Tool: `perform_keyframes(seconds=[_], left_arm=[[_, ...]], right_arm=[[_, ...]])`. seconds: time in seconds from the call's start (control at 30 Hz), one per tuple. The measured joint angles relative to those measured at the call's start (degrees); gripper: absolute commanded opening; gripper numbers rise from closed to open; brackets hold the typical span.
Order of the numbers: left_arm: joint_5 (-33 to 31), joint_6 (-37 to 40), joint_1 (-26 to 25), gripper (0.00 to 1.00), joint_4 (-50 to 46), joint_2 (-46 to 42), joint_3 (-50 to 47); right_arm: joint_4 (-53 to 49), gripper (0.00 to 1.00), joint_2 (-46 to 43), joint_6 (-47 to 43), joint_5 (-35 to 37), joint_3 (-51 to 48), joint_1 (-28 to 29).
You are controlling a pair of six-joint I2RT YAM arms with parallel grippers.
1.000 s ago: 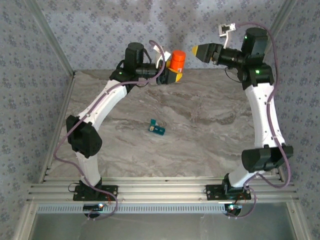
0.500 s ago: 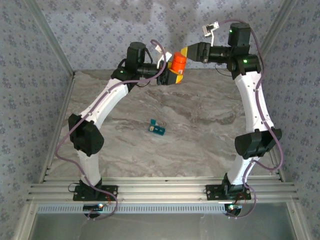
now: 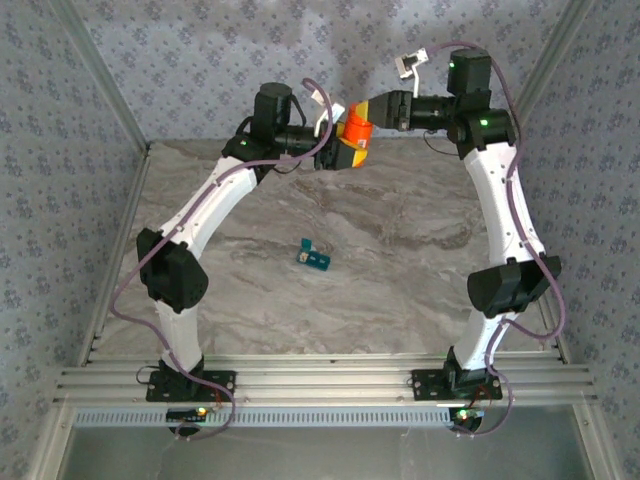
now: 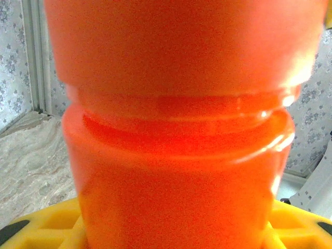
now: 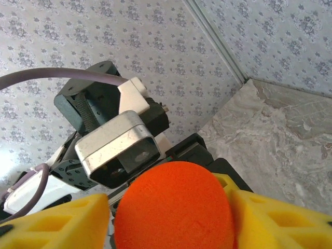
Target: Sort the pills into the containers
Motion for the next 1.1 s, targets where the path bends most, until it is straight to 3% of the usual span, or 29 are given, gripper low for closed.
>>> perform_keyframes(seconds=[0.13, 0.3, 0.5, 0.77, 0.93, 1.1], left_arm=[[0.0, 0.0, 0.0, 0.0, -0.4, 0.0, 0.0], [-0.2, 0.0, 0.0, 0.0, -1.0, 0.0, 0.0], [-2.0, 0.2, 0.0, 0.0, -2.5, 0.3, 0.0], [-6.2, 0.7, -0.7, 0.0, -1.8, 0.5, -0.7], [-8.4, 0.7, -1.1, 0.0, -0.5, 0.5, -1.3], [-10.3, 0.4, -1.4, 0.0, 0.4, 0.5, -1.4]], right_arm=[[-0.3, 0.43, 0.0, -0.7, 0.5, 0.0, 0.0], [-0.8, 0.38, 0.0, -1.0, 1.6, -0.1, 0.2], [3.5, 0.38, -3.9, 0.1, 7.6, -7.1, 1.0], [13.0, 0.36, -11.2, 4.8, 21.6, -18.8, 3.9], [16.2, 0.36, -13.1, 6.7, 29.1, -21.9, 5.9], [17.1, 0.38, -13.7, 7.7, 31.6, -22.7, 6.3]])
